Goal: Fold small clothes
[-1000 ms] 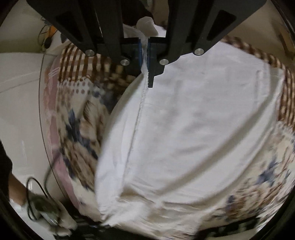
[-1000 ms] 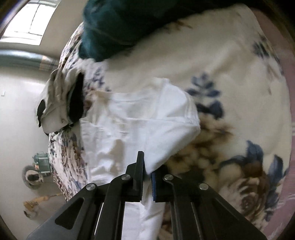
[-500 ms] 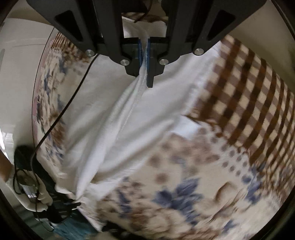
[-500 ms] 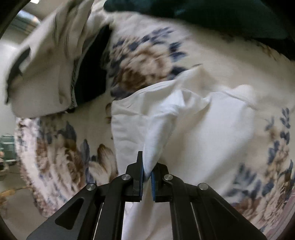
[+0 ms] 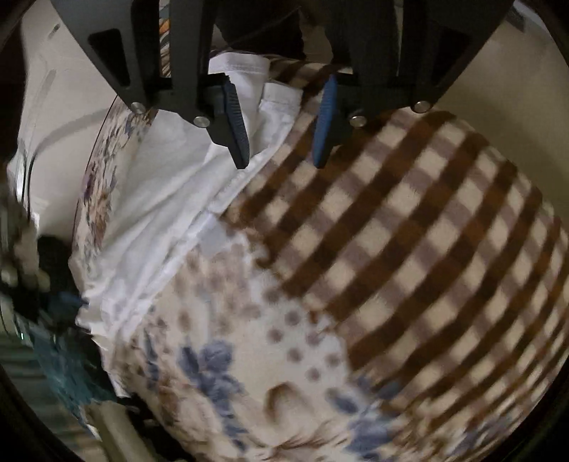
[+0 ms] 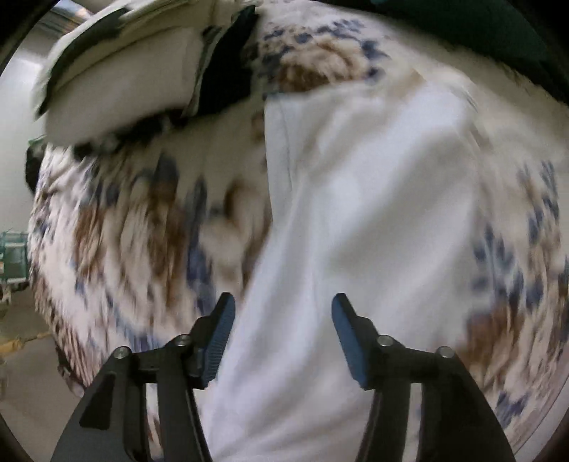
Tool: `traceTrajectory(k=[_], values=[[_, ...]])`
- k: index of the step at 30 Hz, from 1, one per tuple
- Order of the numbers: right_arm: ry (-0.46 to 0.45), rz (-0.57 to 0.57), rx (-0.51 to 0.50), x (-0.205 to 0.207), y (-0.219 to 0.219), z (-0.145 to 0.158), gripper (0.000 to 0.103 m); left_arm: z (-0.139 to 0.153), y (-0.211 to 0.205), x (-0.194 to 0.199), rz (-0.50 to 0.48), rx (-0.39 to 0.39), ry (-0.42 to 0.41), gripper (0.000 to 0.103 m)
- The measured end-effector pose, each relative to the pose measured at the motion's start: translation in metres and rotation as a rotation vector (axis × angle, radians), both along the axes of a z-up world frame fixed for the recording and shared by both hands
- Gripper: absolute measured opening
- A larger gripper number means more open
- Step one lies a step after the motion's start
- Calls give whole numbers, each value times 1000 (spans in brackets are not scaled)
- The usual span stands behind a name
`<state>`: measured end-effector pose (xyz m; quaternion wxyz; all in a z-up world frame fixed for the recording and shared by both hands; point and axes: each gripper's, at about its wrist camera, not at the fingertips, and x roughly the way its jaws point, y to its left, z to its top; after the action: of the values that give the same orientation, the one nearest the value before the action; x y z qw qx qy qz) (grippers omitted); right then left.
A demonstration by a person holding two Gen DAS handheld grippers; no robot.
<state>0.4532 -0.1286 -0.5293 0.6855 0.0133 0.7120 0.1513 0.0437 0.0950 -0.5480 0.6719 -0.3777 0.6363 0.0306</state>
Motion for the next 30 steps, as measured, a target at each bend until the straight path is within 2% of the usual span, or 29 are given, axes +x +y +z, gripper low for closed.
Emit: traceTrajectory(k=[4,6,8,10,11,15,19,21,22,23,25,26,27,28,30], values=[[71,-68,16,-74,-54,0,60,13,-14,36,-104,45,-45,36],[73,-127,0,-92,-87,-5,61,20,-28,76,-174,67,-91,36],[62,-201,0,-98,-117,-12,62,28,-40,123,-214,54,-152,39],[33,-279,17,-91,-142,-19,62,36,-51,173,-253,64,-212,49],[10,-315,37,-84,-151,-22,62,42,-60,211,-272,53,-265,55],[-51,-412,112,-37,-175,-33,62,41,-89,318,-320,102,-345,56],[-84,-483,222,14,-190,-47,62,10,-120,418,-359,132,-347,56],[-92,-505,260,33,-195,-55,59,-2,-129,447,-372,172,-354,47],[-92,-509,285,44,-197,-60,57,-6,-133,456,-385,190,-371,15],[-76,-513,318,55,-198,-67,53,-11,-141,470,-421,253,-367,3],[-45,-524,369,71,-208,-77,52,-15,-150,480,-464,316,-390,3],[-36,-520,394,75,-209,-79,40,-14,-150,481,-479,343,-405,3],[-17,-508,421,80,-209,-84,17,-13,-151,481,-491,362,-411,3],[-6,-509,427,82,-209,-87,9,-13,-150,480,-500,377,-417,3],[-27,-531,422,79,-219,-84,8,-12,-146,478,-499,417,-419,3]])
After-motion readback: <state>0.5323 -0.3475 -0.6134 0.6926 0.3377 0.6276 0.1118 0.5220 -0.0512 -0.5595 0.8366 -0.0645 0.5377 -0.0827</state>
